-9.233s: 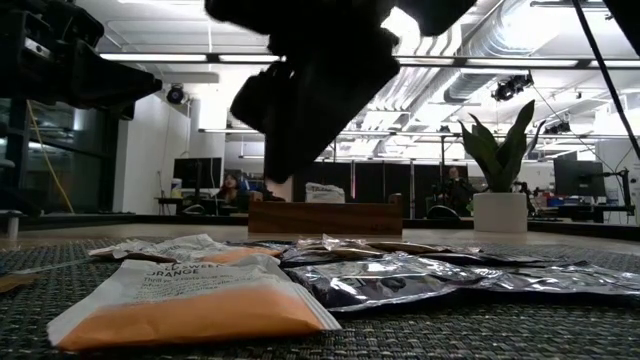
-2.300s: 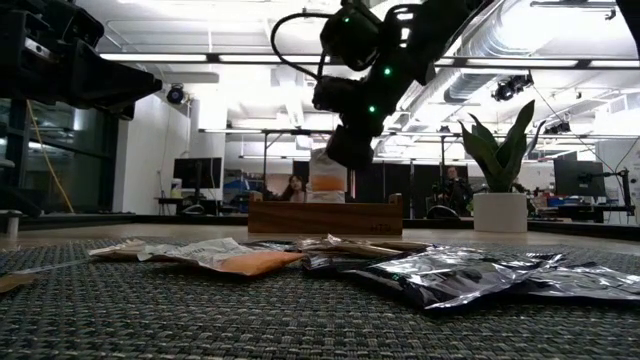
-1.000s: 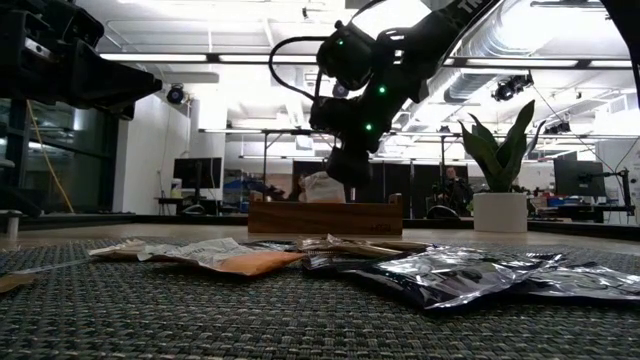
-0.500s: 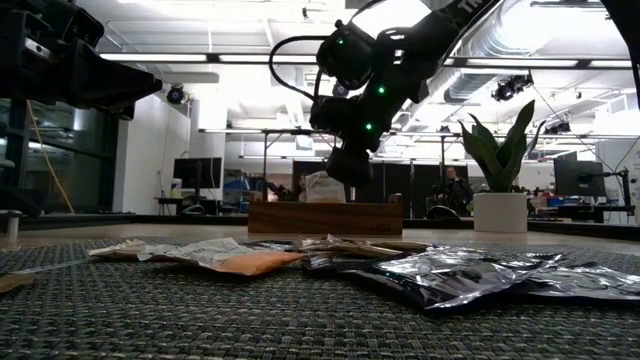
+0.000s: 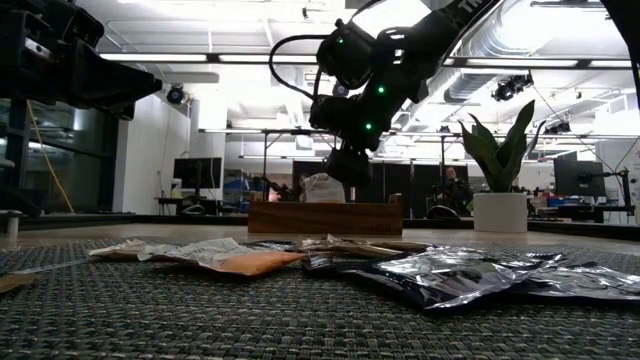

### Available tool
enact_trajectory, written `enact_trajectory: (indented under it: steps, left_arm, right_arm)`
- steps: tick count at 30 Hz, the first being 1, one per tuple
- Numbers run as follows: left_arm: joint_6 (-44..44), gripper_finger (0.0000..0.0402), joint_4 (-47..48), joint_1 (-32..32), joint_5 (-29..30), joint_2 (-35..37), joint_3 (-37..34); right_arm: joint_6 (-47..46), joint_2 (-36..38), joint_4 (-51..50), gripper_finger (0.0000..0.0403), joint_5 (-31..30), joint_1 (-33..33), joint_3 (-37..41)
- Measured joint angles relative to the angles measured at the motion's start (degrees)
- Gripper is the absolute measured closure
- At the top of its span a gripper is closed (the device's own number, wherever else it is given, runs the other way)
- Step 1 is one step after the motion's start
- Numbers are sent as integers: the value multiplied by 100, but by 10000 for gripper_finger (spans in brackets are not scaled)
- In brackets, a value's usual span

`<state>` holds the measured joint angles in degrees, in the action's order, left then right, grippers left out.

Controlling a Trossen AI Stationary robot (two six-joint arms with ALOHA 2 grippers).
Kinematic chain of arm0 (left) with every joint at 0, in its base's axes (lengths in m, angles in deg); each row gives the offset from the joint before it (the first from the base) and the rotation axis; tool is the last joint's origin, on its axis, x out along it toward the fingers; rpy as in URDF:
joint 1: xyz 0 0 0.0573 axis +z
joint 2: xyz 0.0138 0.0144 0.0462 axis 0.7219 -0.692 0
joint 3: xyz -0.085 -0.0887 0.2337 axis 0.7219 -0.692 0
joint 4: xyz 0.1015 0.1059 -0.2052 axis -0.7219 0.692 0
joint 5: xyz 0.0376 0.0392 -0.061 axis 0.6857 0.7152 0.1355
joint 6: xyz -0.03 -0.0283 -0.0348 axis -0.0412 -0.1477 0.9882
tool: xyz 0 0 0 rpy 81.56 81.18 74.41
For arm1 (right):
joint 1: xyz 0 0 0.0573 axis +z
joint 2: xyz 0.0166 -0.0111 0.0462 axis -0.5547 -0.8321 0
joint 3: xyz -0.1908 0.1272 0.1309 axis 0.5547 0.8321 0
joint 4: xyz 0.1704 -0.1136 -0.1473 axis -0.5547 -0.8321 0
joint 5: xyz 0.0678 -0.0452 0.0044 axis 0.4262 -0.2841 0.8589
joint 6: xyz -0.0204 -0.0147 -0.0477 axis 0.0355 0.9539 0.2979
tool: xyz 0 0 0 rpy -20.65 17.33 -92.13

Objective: Pick & Place Tea
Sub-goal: Put the orange tea bag into the middle compartment of the wooden organizer, then put the light brown tea bag into the right compartment of the wooden organizer

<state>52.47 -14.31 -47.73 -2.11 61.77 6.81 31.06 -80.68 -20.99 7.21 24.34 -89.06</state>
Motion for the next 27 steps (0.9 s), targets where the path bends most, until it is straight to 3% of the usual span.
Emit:
enact_trajectory:
  steps: [6, 11, 17, 27]
  left_arm:
    - [1, 319, 1, 0, 2, 1, 2]
    - [0, 319, 1, 1, 2, 1, 0]
    - [1, 319, 1, 0, 0, 1, 0]
    - [0, 319, 1, 1, 0, 1, 0]
  right_arm:
    - [-28, 6, -56, 184, -270, 0, 1]
    - [-290, 17, -207, 163, 126, 26, 2]
    - [-393, 20, -345, 159, 823, -4, 2]
    - [-6, 98, -559, 159, 711, 72, 8]
